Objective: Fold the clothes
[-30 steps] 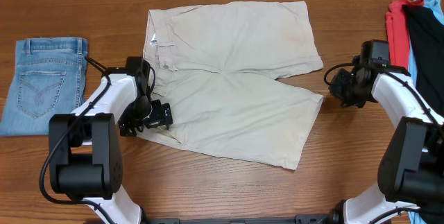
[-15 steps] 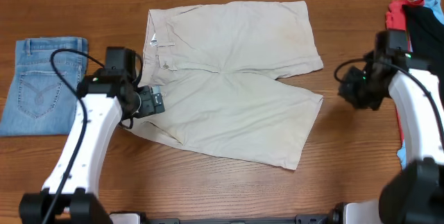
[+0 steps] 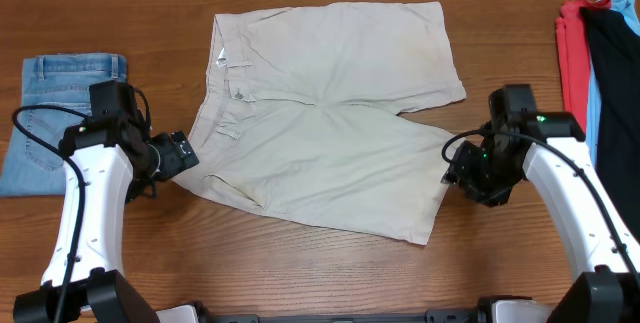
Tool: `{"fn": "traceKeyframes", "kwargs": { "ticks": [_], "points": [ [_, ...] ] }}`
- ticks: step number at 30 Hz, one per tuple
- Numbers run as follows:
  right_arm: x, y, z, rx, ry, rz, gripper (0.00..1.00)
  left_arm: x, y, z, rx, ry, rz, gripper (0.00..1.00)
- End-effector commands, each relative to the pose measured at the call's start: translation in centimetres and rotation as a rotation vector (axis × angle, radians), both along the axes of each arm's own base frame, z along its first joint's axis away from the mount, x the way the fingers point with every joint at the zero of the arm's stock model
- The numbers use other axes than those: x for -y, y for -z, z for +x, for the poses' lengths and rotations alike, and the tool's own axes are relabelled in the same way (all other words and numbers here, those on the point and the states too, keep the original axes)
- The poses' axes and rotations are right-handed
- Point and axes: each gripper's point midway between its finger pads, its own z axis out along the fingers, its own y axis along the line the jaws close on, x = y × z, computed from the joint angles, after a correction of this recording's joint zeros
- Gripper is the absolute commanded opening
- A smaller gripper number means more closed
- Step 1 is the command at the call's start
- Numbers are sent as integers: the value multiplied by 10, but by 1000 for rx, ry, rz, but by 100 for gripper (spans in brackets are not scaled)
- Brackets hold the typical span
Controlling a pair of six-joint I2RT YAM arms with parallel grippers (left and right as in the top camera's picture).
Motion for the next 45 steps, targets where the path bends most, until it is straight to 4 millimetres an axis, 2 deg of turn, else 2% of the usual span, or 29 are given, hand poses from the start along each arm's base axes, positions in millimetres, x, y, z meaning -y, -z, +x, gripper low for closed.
{"fn": "traceKeyframes", "kwargs": {
  "ticks": [1,8,21,26,30,35,40,41,45],
  "points": [
    [-4,-1,-5,11,13,15,51,18,16,-1,16,40,-98,100],
    [-4,-1,-5,10,13,15,51,22,55,-4,33,32,-114,100],
    [-3,-1,-4,12,14,8,51,24,89,-9,87,4,-110,85],
    [0,0,-4,11,15,-8,51,23,93,-7,112,-15,-109,83],
    [0,0,-4,11,15,-8,52,22,93,-5,120,-19,-104,78],
    [0,0,-4,11,15,-12,52,21,91,1,147,-16,-102,83],
    [2,0,-5,10,14,-20,53,6,92,0,136,-82,-29,91],
    [2,0,-5,9,14,-25,56,6,91,2,144,-80,-32,91],
    [4,1,-5,8,14,-35,57,10,90,3,152,-79,-58,86]
  ]
}}
